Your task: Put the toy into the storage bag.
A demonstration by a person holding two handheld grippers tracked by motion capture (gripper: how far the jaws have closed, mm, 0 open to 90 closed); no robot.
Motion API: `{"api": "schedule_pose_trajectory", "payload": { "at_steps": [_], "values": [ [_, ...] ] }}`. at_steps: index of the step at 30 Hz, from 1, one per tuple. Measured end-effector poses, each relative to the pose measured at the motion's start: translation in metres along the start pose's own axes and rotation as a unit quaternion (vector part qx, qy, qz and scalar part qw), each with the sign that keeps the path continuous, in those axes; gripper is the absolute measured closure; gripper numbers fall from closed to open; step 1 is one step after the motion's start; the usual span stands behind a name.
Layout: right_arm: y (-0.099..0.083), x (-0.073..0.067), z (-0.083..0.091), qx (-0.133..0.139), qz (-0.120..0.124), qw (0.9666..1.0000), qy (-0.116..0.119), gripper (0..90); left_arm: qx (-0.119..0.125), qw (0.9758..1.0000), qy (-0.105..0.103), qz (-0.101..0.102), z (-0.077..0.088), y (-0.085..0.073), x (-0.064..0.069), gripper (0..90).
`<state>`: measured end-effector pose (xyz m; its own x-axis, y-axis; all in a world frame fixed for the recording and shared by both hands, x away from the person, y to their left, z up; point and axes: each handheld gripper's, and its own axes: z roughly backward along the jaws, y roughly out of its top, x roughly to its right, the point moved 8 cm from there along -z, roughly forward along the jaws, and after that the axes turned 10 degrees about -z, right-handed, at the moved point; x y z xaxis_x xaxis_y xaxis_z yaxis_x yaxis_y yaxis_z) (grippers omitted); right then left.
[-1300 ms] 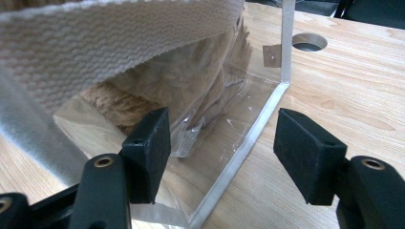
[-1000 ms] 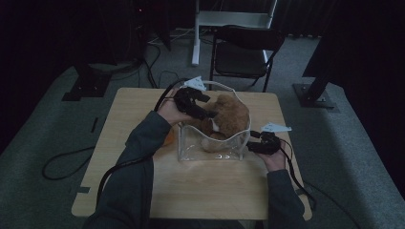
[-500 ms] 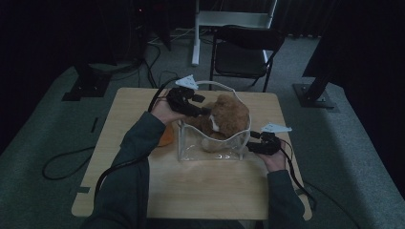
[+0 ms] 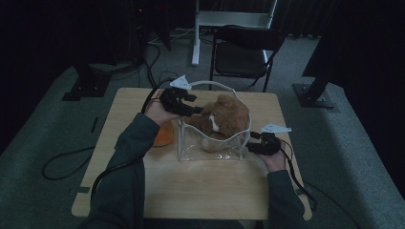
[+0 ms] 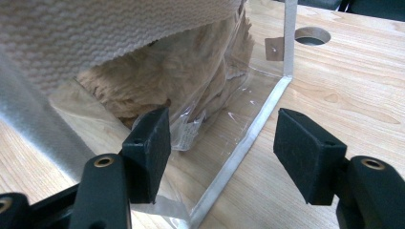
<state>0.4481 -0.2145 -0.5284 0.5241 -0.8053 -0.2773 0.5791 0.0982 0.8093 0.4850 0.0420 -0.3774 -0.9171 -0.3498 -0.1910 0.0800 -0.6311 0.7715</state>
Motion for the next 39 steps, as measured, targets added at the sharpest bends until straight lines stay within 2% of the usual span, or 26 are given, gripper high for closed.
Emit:
{"api": "schedule_pose_trajectory", "payload": {
  "at_steps": [3, 8, 27, 39],
  "values": [
    [0.000, 0.000, 0.000, 0.000, 0.000, 1.0000, 0.001, 36.8, 0.002, 0.9999, 0.011, 0.008, 0.004, -0.005, -0.004, 41.7],
    [0.000, 0.000, 0.000, 0.000, -0.001, 1.0000, 0.001, 36.8, 0.005, 0.9997, 0.015, 0.020, 0.009, -0.011, -0.008, 43.8],
    [-0.001, 0.000, 0.000, -0.002, 0.004, 1.0000, -0.002, 36.9, 0.004, 0.9987, 0.037, 0.035, 0.022, -0.022, -0.015, 50.6],
    [-0.001, -0.001, 0.000, -0.001, 0.005, 1.0000, -0.002, 36.8, 0.011, 0.9975, 0.048, 0.051, 0.033, -0.032, -0.023, 50.6]
  ]
}}
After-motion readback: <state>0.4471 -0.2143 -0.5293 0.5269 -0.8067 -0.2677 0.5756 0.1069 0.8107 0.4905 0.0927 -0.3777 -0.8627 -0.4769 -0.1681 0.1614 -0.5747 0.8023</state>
